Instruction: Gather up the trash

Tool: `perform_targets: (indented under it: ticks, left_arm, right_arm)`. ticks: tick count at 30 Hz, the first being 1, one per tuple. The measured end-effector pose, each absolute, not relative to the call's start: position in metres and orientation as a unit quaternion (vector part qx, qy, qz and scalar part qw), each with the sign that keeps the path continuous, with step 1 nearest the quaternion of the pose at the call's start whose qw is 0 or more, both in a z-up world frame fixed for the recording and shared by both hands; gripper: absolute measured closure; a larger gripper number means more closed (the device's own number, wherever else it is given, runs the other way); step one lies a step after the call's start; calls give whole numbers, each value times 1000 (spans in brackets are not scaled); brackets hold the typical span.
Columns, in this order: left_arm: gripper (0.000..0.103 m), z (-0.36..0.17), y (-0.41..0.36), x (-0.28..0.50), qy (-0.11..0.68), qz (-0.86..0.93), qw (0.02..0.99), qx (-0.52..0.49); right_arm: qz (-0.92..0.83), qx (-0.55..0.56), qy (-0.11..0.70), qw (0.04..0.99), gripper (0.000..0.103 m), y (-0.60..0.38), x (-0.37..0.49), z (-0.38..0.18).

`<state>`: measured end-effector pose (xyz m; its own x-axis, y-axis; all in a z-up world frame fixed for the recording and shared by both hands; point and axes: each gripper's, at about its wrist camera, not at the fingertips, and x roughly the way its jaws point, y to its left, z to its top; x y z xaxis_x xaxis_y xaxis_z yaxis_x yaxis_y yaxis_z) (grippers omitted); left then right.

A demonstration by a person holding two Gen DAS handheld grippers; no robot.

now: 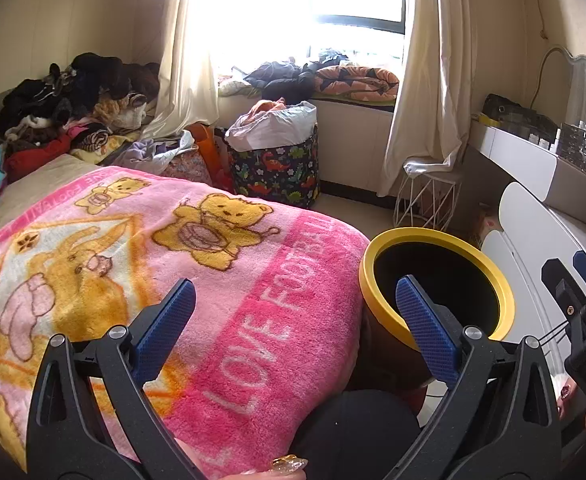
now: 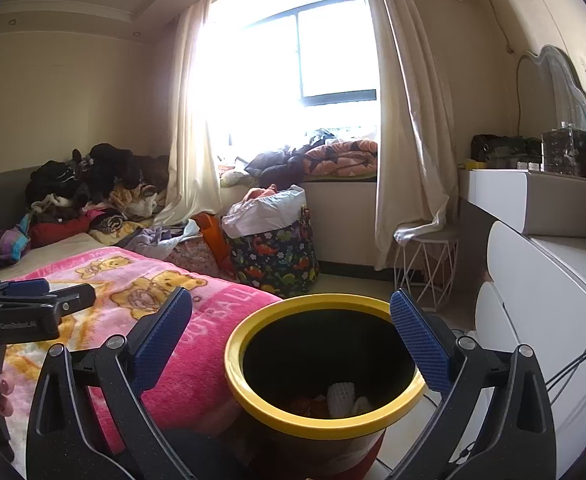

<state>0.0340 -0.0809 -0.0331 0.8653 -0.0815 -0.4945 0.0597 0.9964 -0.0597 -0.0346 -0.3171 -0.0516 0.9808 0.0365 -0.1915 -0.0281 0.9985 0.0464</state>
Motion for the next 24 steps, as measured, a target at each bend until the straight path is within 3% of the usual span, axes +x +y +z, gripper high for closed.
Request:
perform_targets:
  ticks: [24]
  left_arm:
    - [11,-34,-81,32,252,-36,967,-22]
  right_arm:
    - [6,23,98,995,7,-323,-34,-59]
